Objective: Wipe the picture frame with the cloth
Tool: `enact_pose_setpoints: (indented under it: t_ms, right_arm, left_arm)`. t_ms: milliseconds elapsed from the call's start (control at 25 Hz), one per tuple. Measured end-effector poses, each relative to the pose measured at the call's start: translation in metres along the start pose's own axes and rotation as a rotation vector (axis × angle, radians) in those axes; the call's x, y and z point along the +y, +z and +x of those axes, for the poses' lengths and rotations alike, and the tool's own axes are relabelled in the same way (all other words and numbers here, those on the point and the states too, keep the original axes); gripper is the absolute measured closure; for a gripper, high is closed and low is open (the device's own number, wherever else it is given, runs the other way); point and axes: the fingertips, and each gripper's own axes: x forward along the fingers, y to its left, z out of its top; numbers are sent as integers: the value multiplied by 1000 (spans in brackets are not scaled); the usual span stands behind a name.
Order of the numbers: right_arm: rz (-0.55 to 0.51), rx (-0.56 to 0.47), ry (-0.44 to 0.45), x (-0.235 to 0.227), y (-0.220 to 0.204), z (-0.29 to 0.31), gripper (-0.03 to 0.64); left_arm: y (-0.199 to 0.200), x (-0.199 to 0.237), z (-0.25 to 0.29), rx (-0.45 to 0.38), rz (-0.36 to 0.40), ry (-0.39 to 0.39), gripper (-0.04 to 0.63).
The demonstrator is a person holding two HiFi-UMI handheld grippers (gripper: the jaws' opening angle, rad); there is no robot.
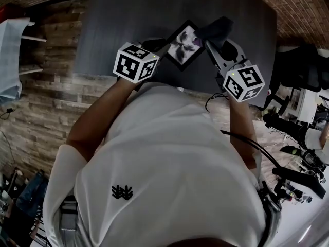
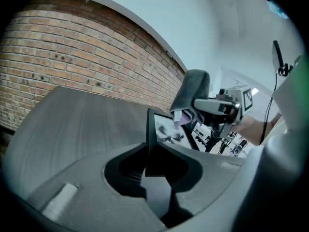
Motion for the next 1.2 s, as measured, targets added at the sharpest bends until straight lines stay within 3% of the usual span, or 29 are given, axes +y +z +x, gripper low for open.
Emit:
enact_pose_setpoints:
  t_ms: [200, 320, 440, 760, 880, 1200]
  right_arm:
    - [-12, 9, 140, 71, -1, 18, 474]
    - [-13, 47, 174, 102, -15, 31, 474]
    - [-22, 72, 122, 106, -25, 37, 474]
    - [-4, 69, -117, 38, -22, 12, 474]
    - [3, 35, -159, 32, -11, 1, 474]
    - [-45, 39, 67, 107, -1, 26, 474]
  left_arm:
    - [-2, 8, -9, -2, 0, 5, 518]
    - [-6, 12, -16, 2, 11, 6, 518]
    - [-13, 11, -24, 14, 26, -13, 518]
    - [-15, -3, -22, 31, 61, -73, 518]
    - [-17, -6, -24, 35, 70, -89, 518]
    - [-20, -17, -17, 66, 100, -132, 518]
